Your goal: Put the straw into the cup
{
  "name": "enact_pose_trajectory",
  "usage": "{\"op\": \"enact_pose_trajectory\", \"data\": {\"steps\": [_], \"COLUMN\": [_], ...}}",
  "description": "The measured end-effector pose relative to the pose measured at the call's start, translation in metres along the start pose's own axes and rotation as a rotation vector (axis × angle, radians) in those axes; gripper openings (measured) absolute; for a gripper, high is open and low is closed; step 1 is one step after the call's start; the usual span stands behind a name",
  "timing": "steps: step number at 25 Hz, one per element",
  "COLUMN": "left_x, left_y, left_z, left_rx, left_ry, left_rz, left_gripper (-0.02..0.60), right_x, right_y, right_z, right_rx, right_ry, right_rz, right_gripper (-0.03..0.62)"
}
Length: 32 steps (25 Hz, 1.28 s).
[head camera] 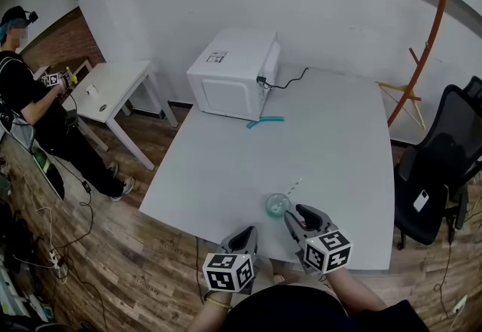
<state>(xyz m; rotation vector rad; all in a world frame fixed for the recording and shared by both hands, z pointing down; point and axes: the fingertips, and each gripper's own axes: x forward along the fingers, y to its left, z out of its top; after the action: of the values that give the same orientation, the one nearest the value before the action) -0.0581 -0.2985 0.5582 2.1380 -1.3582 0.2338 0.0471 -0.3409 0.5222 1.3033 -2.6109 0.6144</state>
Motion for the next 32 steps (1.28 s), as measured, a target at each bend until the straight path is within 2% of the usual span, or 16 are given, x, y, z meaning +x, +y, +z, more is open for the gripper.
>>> {"op": "enact_pose_trajectory", "data": {"steps": [3, 6, 10, 32], "left_x": [-0.005, -0.008, -0.012, -0.033], "left_y": [-0.006, -0.013, -0.021, -0.048], "left_z": [-0.004, -0.008, -0.012, -0.028], "left_rx": [0.002, 0.002, 0.008, 0.023], "left_ry": [-0.002, -0.004, -0.012, -0.038], "left_rz": [-0.003, -0.006, -0.007, -0.010], "left_gripper": [0.018, 0.018, 0.018, 0.018], "right_x": [-0.009, -0.019, -0.030, -0.069], "right_y": [0.007, 0.011, 0.018, 0.044], "right_z": [0.001, 0.004, 0.007, 0.002], "right_rx": [-0.008, -0.019, -0.030, -0.027], "right_ry": [-0.009, -0.025, -0.050, -0.092], "right_rz": [0.007, 0.003, 0.013, 0.070], "right_gripper": [0.136, 0.084, 0.054, 0.040]}}
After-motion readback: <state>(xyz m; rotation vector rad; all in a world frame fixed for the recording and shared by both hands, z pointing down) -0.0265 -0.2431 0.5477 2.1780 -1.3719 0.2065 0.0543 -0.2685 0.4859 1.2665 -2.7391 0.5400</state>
